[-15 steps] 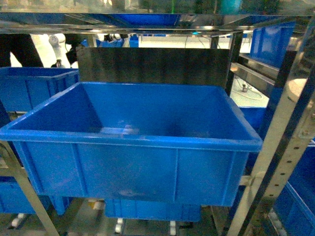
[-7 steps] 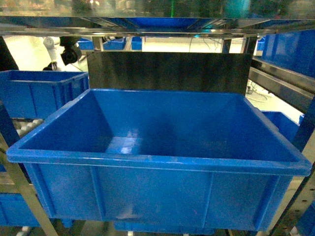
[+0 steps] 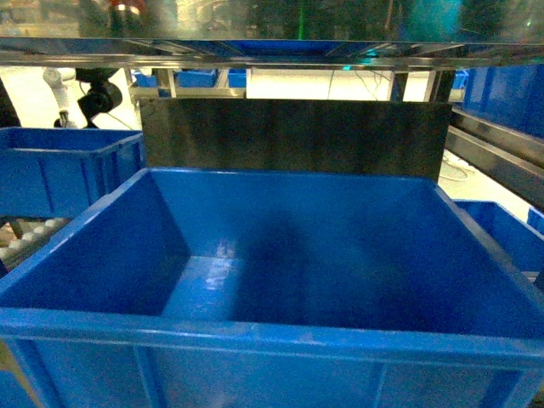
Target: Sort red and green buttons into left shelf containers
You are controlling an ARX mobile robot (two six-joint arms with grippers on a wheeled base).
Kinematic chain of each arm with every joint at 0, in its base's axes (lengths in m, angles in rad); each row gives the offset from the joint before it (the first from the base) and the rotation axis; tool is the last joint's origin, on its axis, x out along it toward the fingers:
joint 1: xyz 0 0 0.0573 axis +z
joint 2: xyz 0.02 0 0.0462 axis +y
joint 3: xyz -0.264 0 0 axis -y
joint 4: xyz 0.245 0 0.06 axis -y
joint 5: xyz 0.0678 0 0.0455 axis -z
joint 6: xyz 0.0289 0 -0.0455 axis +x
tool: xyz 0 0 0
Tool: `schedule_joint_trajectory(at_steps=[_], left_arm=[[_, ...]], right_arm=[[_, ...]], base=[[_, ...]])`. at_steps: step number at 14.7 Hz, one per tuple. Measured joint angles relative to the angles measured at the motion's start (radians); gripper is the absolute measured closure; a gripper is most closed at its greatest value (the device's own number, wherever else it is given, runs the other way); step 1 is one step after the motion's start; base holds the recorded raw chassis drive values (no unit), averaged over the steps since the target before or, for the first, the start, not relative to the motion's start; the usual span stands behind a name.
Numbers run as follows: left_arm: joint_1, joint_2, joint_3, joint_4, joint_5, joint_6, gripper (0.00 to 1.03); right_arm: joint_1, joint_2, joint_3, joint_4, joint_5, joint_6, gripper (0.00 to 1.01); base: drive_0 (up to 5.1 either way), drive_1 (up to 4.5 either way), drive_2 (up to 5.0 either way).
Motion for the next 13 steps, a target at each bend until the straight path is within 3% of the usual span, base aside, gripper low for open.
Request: schedule_joint_trajectory(at_steps=[3,5,8,10,13], left_arm=[[0.0,0.003,0.0,0.003,0.0,0.0,0.75],[0.0,0.002,0.0,0.0,0.0,0.0,0.75],[0.0,0.002,0.0,0.0,0.0,0.0,0.75],[0.0,0.002,0.0,0.0,0.0,0.0,0.75],[0.0,0.002,0.0,0.0,0.0,0.0,0.75]], right_arm=[[0.002,0.009,0.0,0.037,0.01,-0.011,0.7],[0.059,0.016,0.0,0.021,0.01,-0.028,0.7],[0.271,-0.016,-0.007,-0.022,-0.003,-0.029,0.7],[0.389,-0.006,-0.011,-0.057,-0.002,-0.028,0.7],[0.553,-0.021,-0.01,-0.13,0.058,-0.05,0.7]], base=[[-3.6,4.82,-1.1],[-3.6,4.82,-1.1],[0.0,0.0,0.0],[0.0,0.0,0.0],[0.0,0.0,0.0]])
